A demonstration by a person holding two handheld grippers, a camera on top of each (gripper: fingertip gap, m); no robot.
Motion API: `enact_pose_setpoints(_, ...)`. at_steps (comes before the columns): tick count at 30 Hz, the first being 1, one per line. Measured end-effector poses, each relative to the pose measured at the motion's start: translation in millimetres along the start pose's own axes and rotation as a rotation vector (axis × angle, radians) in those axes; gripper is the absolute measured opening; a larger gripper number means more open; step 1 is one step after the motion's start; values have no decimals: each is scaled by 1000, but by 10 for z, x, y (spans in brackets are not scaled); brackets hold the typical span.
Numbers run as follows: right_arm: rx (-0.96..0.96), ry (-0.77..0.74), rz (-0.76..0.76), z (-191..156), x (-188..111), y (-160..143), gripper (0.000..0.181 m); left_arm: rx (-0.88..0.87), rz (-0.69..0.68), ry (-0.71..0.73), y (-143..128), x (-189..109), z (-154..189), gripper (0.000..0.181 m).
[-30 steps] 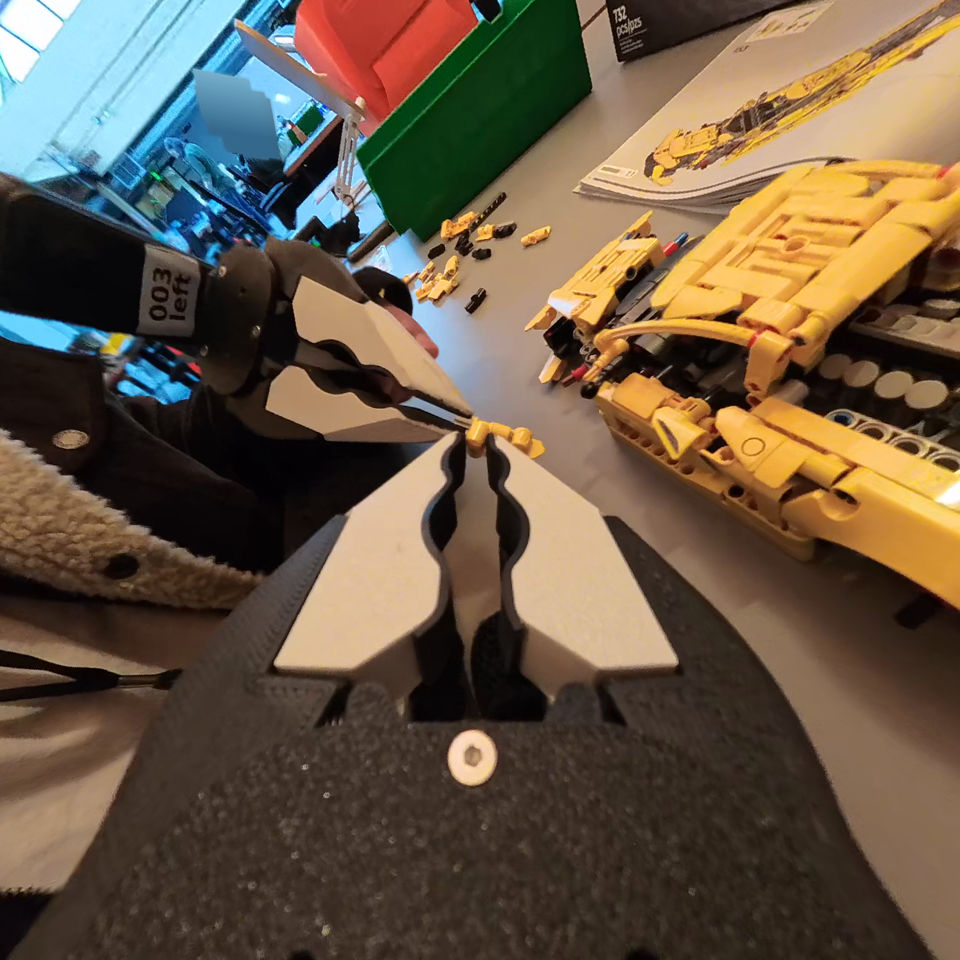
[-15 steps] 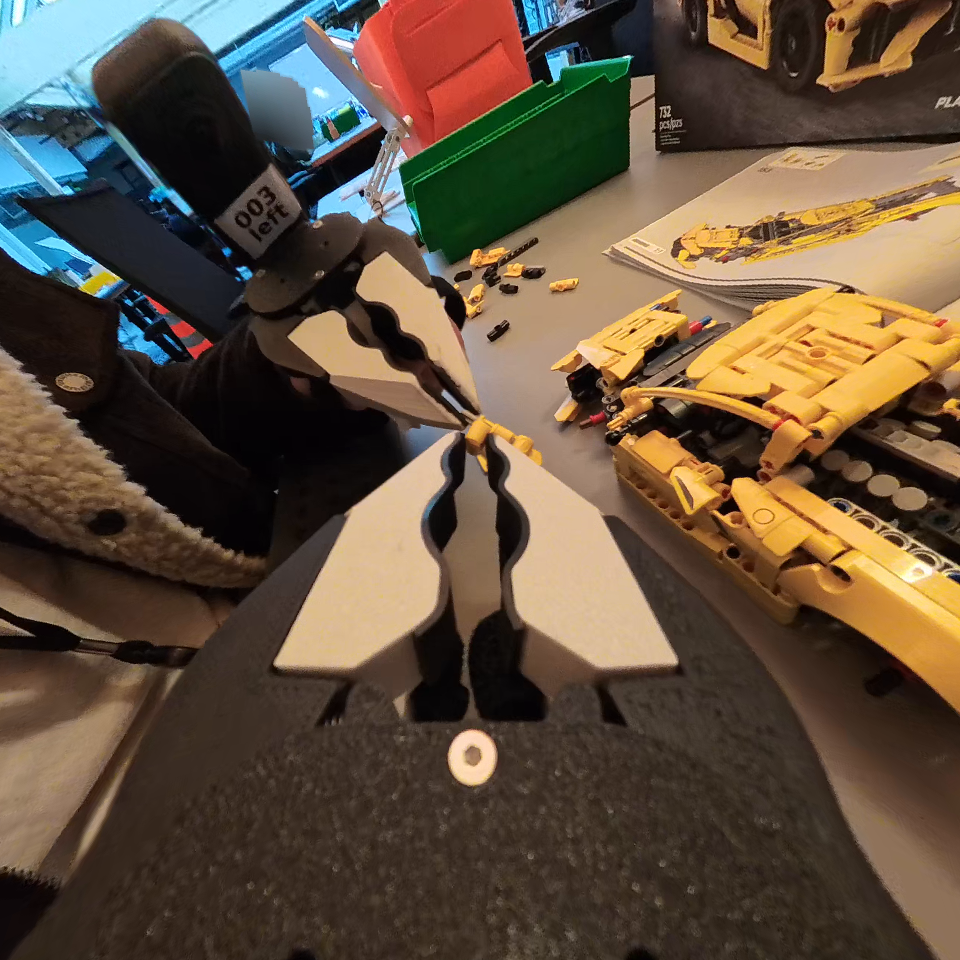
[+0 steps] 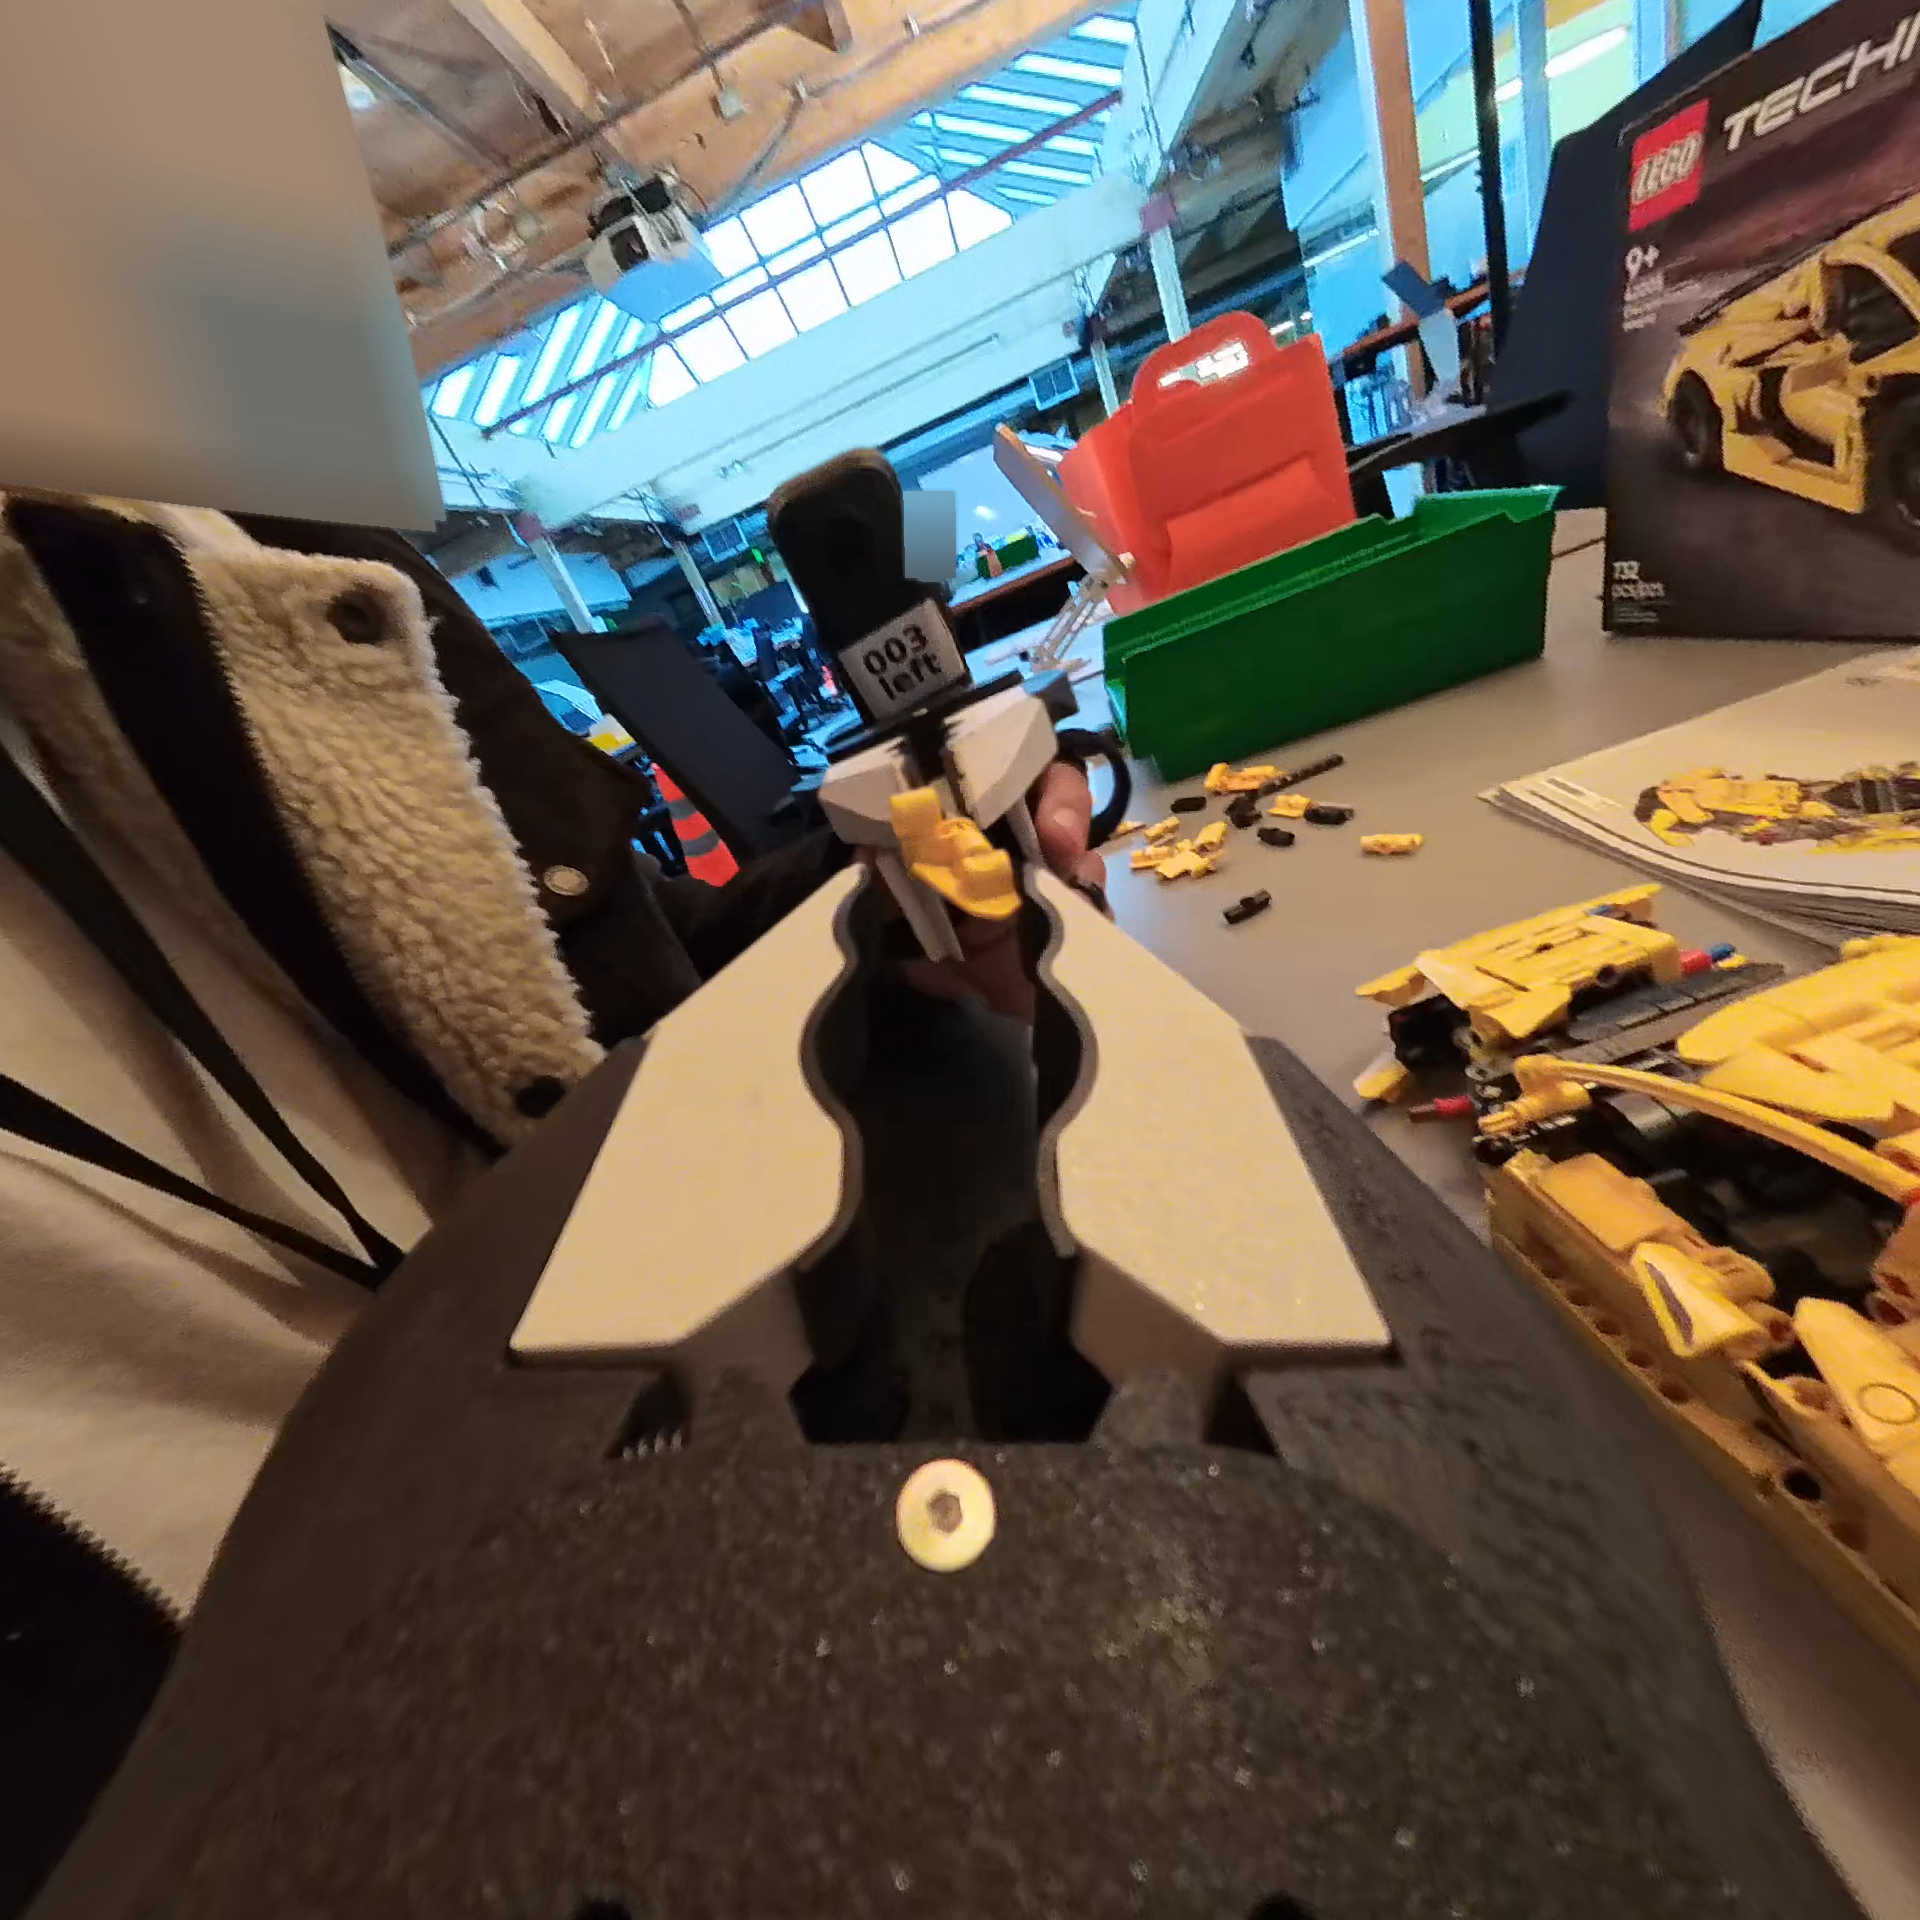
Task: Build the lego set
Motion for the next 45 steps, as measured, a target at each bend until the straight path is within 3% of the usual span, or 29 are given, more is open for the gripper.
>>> enact_pose_setpoints(8, -6, 38, -3, -48, 44, 0, 17, 8, 1, -44, -21, 29, 50, 4)
enact_pose_setpoints(19, -100, 6, -62, -95, 69, 15, 15, -162, -21, -119, -31, 37, -2, 4)
enact_pose_setpoints(20, -95, -20, -91, -80, 67, 3, 15, -163, -49, -112, -52, 21, -30, 4)
enact_pose_setpoints(22, -105, -68, -109, -62, 21, 1, 15, -166, -118, -69, -51, -91, -138, 27)
enact_pose_setpoints(23, -102, -91, -129, -52, -10, -2, 15, -181, -178, -78, -54, -179, -189, 28)
enact_pose_setpoints(24, -92, -117, -153, -32, -38, -16, 15, -160, -292, -91, -98, -279, -240, 28)
enact_pose_setpoints(26, -68, -162, -198, 19, -62, -57, 15, 1, -575, 31, -289, -487, -401, 30)
enact_pose_setpoints(28, -54, -192, -257, 66, -32, -106, 15, 85, -692, 121, -449, -639, -485, 31)
enact_pose_setpoints(32, -36, -231, -351, 132, 22, -197, 15, 37, -702, 119, -572, -633, -499, 31)
enact_pose_setpoints(35, -10, -229, -348, 148, 14, -209, 15, 113, -782, 142, -666, -579, -514, 31)
enact_pose_setpoints(41, 11, -212, -343, 162, 28, -221, 15, 83, -824, 98, -769, -485, -518, 30)
enact_pose_setpoints(43, 11, -207, -346, 161, 37, -229, 15, 50, -825, 91, -780, -437, -545, 25)
enact_pose_setpoints(45, 15, -205, -350, 162, 42, -238, 15, 51, -826, 74, -790, -399, -542, 9)
Point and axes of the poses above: each gripper's, where its closed fingertips meet, x out along the fingers, y out of its top, z = x × y across the jaws, the point moved 10 cm from there along -x, back along the fingers, and after that the axes turned 14 degrees about y, right-handed, at the moved point
